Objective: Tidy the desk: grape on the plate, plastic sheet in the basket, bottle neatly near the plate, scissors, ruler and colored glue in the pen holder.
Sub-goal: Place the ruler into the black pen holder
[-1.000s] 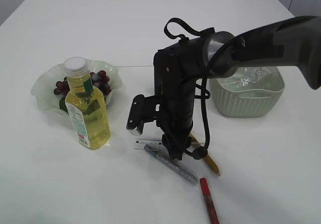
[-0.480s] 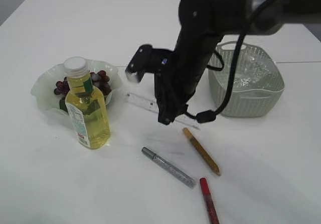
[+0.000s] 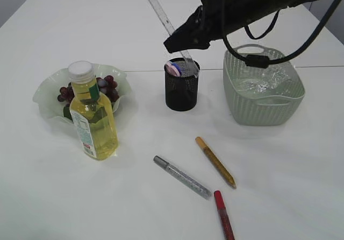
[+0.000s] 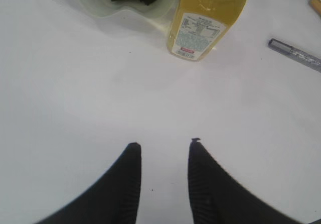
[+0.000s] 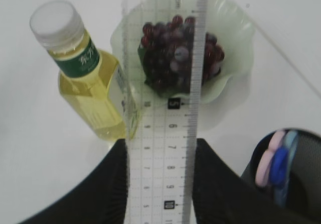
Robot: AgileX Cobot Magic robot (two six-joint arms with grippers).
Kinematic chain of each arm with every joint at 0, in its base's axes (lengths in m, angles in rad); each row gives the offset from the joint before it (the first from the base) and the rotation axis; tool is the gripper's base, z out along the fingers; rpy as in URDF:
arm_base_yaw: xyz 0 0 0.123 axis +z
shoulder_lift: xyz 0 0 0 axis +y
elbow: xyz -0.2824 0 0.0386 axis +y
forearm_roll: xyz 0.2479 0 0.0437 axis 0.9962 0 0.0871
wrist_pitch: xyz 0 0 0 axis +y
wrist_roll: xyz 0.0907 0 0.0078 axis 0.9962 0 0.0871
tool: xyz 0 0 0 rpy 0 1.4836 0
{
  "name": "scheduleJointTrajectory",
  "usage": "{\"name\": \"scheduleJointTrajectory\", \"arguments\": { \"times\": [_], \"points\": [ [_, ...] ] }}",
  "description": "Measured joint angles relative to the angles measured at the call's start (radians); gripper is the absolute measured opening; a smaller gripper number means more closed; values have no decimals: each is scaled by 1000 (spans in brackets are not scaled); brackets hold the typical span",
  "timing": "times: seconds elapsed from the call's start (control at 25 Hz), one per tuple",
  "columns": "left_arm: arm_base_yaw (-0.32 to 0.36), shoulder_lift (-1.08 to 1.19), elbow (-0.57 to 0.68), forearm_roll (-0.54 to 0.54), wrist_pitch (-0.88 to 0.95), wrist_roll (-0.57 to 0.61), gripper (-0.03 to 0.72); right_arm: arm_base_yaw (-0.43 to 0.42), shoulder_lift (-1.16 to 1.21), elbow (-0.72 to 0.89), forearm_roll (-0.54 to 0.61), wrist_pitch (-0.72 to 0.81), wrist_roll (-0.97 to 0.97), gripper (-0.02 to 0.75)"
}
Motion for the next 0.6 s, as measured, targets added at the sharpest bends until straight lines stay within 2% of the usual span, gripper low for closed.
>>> {"name": "scheduleJointTrajectory", "arguments": {
  "times": [0.16, 0.48, 0.6],
  "points": [
    [0, 0, 0, 0, 0, 0, 241, -5, 10, 0, 133, -61, -208, 258],
    [0, 0, 0, -3, 14, 0, 241, -8, 171, 0, 712, -146, -651, 258],
    [0, 0, 0, -4, 15, 0, 241, -10, 209, 0, 768, -180, -755, 258]
  ]
}}
